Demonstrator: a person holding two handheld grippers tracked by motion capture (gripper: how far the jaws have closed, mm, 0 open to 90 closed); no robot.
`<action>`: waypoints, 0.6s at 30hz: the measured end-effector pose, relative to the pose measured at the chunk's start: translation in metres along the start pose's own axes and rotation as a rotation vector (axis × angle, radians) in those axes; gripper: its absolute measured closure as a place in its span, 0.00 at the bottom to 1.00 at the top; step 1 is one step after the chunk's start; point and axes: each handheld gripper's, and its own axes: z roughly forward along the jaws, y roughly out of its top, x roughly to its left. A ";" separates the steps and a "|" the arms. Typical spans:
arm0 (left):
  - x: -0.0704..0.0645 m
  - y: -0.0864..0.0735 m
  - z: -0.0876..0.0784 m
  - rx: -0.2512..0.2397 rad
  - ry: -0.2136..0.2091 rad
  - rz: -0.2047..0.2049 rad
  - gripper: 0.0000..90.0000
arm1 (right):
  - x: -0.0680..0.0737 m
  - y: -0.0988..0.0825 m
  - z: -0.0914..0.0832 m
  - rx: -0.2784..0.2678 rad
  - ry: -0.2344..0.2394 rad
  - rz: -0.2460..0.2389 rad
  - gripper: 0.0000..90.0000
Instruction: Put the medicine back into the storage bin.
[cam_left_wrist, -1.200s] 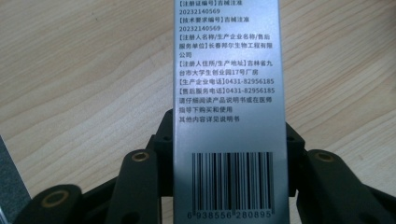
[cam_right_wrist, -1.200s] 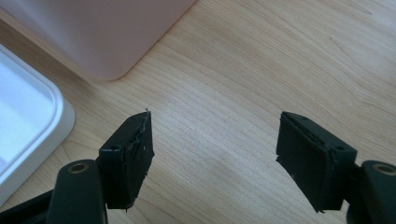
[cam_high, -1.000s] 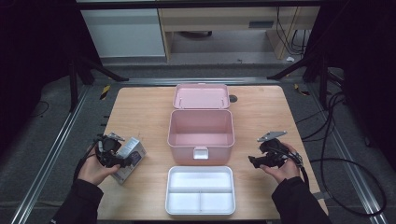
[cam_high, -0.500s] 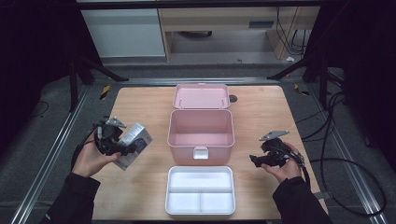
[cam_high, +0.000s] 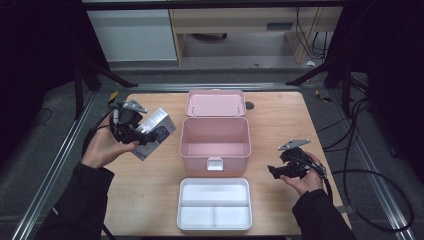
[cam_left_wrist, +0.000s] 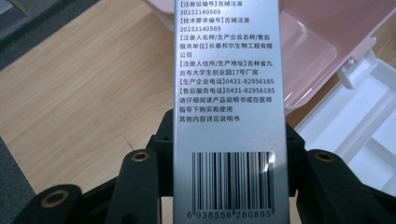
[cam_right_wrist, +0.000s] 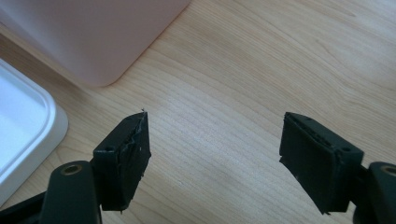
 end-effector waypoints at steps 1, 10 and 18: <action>0.000 0.005 0.000 -0.003 -0.006 0.006 0.62 | 0.000 0.000 0.000 0.002 0.002 0.002 0.27; -0.006 0.040 0.013 -0.020 -0.037 0.037 0.62 | -0.001 -0.001 0.002 0.005 0.002 -0.001 0.27; -0.013 0.062 0.029 -0.008 -0.062 0.069 0.62 | -0.002 -0.001 0.001 0.005 0.004 0.001 0.27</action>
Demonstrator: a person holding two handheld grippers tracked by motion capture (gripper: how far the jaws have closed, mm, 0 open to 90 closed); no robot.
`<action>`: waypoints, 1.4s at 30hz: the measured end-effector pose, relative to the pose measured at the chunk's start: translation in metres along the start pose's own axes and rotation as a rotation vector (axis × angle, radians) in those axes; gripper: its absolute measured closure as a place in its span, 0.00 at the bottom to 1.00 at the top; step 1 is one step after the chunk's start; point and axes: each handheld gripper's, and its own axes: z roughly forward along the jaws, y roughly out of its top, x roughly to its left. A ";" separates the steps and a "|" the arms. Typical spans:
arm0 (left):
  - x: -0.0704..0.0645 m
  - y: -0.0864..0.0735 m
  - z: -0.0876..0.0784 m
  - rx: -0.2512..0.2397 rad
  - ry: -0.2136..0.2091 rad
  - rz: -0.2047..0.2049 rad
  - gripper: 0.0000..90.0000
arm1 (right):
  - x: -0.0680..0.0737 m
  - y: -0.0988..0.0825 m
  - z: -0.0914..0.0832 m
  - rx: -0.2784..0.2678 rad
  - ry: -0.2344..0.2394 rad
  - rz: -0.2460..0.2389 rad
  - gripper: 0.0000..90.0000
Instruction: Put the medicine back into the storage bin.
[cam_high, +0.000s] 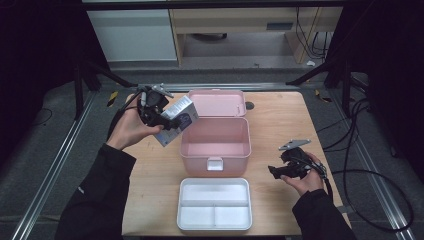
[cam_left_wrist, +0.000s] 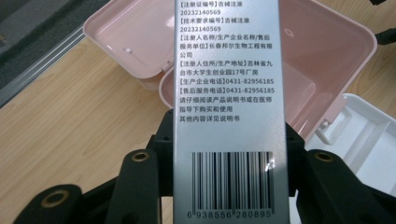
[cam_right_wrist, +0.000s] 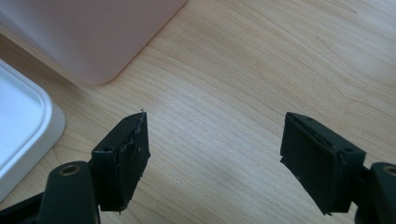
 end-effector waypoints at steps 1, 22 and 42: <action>0.000 0.003 0.003 0.000 -0.001 0.004 0.62 | 0.000 0.000 0.000 0.000 0.002 0.001 0.27; -0.015 0.043 0.049 0.004 -0.069 0.052 0.62 | 0.000 -0.001 0.002 0.009 0.003 -0.004 0.26; -0.036 0.052 0.102 0.072 -0.124 0.115 0.62 | 0.000 -0.003 0.004 0.019 0.005 -0.008 0.26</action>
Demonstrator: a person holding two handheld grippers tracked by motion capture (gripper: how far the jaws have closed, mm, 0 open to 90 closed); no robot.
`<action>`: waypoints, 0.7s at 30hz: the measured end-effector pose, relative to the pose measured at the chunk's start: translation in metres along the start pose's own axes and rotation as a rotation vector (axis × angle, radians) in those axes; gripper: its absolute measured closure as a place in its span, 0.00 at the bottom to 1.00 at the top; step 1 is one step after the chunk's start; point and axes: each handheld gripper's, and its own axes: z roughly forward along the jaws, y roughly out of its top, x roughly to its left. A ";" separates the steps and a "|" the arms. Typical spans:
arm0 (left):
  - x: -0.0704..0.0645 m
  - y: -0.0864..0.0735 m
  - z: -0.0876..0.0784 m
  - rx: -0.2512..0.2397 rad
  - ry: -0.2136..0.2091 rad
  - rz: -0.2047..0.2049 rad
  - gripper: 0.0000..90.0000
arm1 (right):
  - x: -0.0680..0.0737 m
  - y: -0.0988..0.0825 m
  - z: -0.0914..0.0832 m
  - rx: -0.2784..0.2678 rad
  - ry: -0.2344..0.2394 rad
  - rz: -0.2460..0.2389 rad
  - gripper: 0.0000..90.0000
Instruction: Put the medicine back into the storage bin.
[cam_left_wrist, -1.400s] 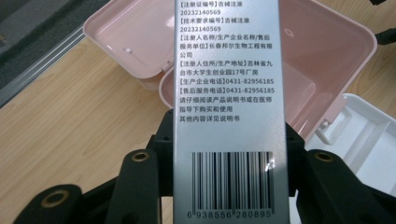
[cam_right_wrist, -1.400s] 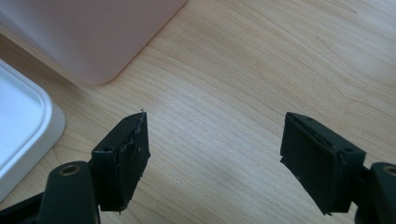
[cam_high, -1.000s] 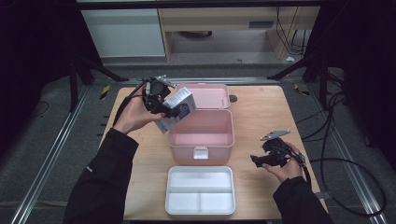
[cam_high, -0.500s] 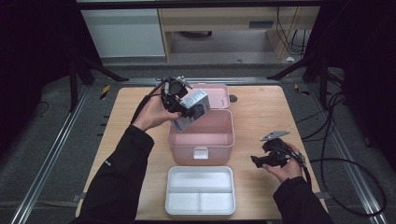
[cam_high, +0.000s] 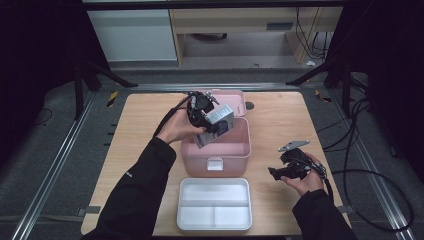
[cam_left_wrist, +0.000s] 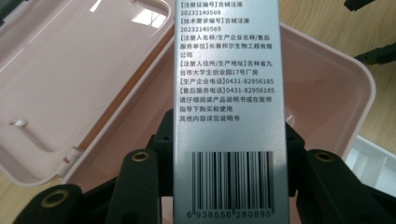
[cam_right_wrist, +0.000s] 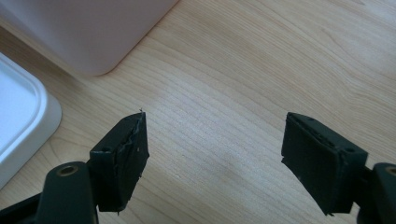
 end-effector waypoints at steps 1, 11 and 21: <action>0.000 0.000 0.002 0.006 0.001 0.006 0.62 | 0.000 0.000 0.000 0.000 0.000 0.001 0.26; -0.003 0.000 0.021 0.060 -0.010 0.027 0.62 | 0.000 0.000 0.000 -0.001 -0.001 -0.001 0.25; -0.006 0.000 0.039 0.104 -0.025 0.046 0.62 | 0.000 0.000 0.001 0.005 0.001 -0.001 0.25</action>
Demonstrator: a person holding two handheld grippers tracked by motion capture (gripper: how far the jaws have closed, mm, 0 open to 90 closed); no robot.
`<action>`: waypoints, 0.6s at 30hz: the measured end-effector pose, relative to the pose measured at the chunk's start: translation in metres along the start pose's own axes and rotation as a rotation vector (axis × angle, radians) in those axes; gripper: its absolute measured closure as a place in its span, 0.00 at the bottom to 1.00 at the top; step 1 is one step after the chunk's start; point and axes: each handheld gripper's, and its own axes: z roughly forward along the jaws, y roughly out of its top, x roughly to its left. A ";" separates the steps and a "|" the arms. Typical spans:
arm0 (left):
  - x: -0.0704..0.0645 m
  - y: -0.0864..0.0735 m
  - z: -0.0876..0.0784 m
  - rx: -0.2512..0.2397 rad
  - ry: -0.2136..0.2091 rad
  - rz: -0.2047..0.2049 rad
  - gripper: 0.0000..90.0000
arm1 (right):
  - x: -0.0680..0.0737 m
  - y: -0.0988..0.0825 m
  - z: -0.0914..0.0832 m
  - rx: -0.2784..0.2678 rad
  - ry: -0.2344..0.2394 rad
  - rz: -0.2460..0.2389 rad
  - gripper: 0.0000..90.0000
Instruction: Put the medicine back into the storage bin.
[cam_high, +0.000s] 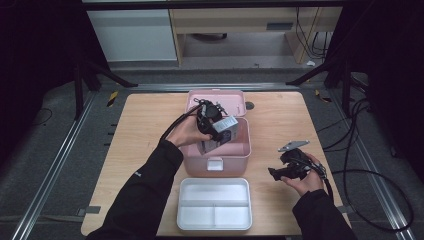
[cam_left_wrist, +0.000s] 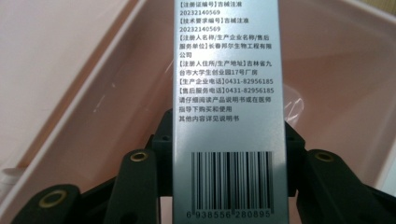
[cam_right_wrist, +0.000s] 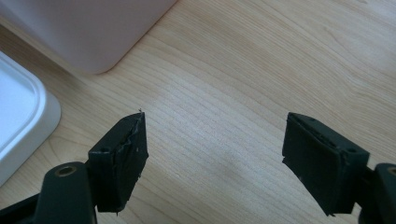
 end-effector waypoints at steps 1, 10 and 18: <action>0.000 0.000 0.002 0.010 -0.003 0.001 0.62 | 0.000 0.000 0.000 0.000 0.000 0.000 0.25; 0.001 -0.009 0.020 0.029 -0.001 0.005 0.60 | 0.000 0.000 0.001 0.003 0.003 -0.006 0.24; 0.001 -0.013 0.005 -0.052 0.000 -0.007 0.48 | 0.000 0.000 0.000 0.001 0.002 -0.001 0.24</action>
